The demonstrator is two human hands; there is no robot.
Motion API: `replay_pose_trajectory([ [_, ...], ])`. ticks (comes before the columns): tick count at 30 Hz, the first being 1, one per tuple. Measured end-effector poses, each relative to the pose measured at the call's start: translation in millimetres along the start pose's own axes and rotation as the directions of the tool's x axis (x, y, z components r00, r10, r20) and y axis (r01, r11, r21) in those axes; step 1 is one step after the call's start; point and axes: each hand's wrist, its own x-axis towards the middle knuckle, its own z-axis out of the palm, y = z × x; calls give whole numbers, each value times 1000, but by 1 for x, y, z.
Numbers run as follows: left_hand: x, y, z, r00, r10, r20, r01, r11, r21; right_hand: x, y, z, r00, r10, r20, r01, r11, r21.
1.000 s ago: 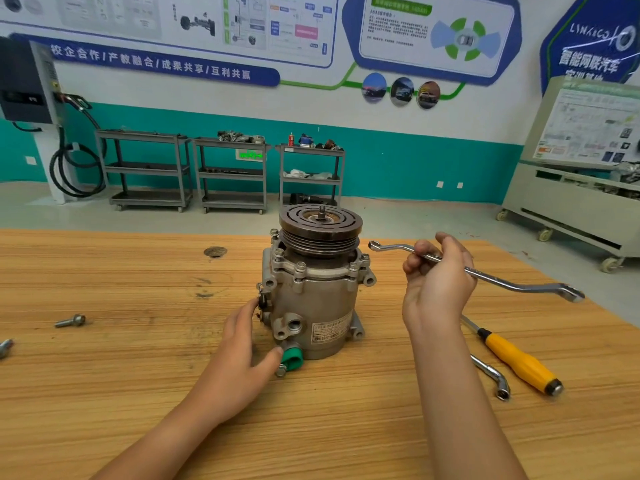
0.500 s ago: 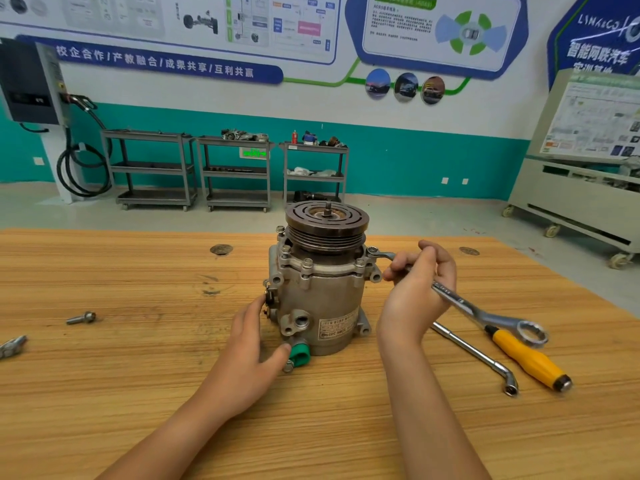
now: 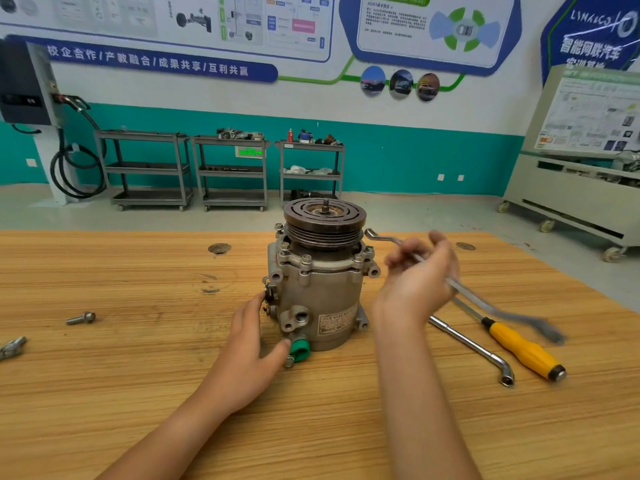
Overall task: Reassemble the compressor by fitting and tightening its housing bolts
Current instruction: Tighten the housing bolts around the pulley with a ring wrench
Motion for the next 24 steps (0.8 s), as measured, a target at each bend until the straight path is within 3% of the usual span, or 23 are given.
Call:
replay_pose_trajectory([
  [9,0,0,-1,1000,-5,23,5,1000,10,73,-10,3,959,221,176,-174,954,-245],
  [18,2,-4,0,1000,-6,19,5,1000,25,99,6,9,772,483,413,-397,874,-281],
  [21,2,-5,2,1000,-3,12,2,1000,31,97,6,0,797,451,402,-383,892,-241],
  [24,2,-5,2,1000,-4,6,3,999,33,86,4,-5,871,319,375,-247,942,-226],
])
